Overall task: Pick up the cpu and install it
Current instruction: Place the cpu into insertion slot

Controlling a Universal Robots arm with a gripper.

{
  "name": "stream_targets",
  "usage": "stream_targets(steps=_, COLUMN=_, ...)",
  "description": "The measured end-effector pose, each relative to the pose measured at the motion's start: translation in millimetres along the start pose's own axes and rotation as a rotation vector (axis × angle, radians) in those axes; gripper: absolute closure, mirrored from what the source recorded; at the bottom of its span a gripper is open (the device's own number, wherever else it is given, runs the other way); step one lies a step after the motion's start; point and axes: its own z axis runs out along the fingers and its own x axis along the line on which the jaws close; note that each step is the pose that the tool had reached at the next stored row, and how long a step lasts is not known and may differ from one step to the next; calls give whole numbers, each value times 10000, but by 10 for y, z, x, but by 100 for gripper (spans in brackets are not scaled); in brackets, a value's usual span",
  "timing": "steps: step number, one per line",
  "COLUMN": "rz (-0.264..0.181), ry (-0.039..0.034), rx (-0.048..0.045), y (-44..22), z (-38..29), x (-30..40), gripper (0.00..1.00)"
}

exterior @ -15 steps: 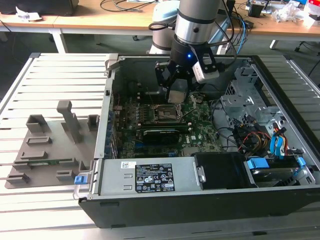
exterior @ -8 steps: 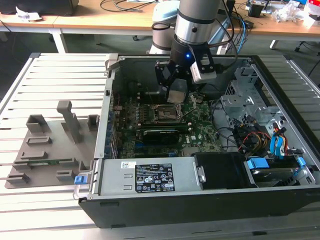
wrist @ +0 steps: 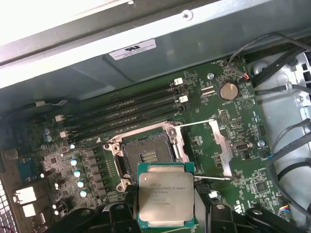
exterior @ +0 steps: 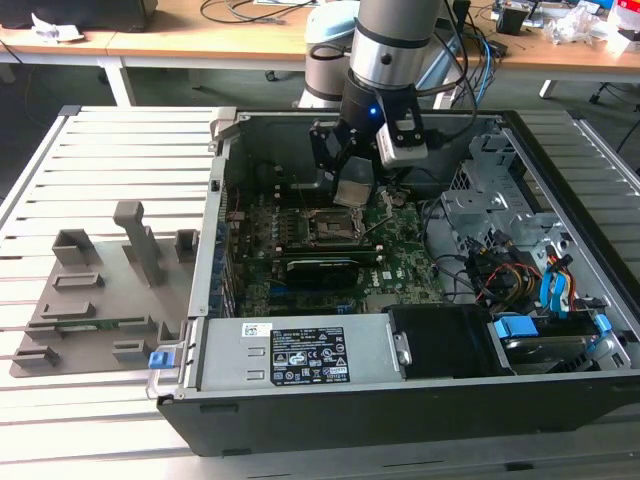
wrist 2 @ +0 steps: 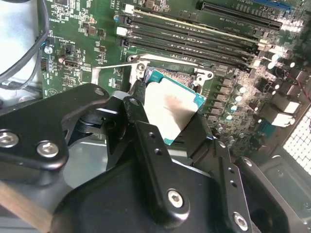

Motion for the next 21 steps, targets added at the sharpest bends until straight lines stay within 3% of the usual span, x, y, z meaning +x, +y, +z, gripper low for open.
stream_targets(steps=12, rz=910, ry=29, rx=-60, y=0, z=3, x=0, gripper=45)
stream_targets(steps=21, rz=1948, ry=63, rx=-127, y=0, z=5, x=0, gripper=45)
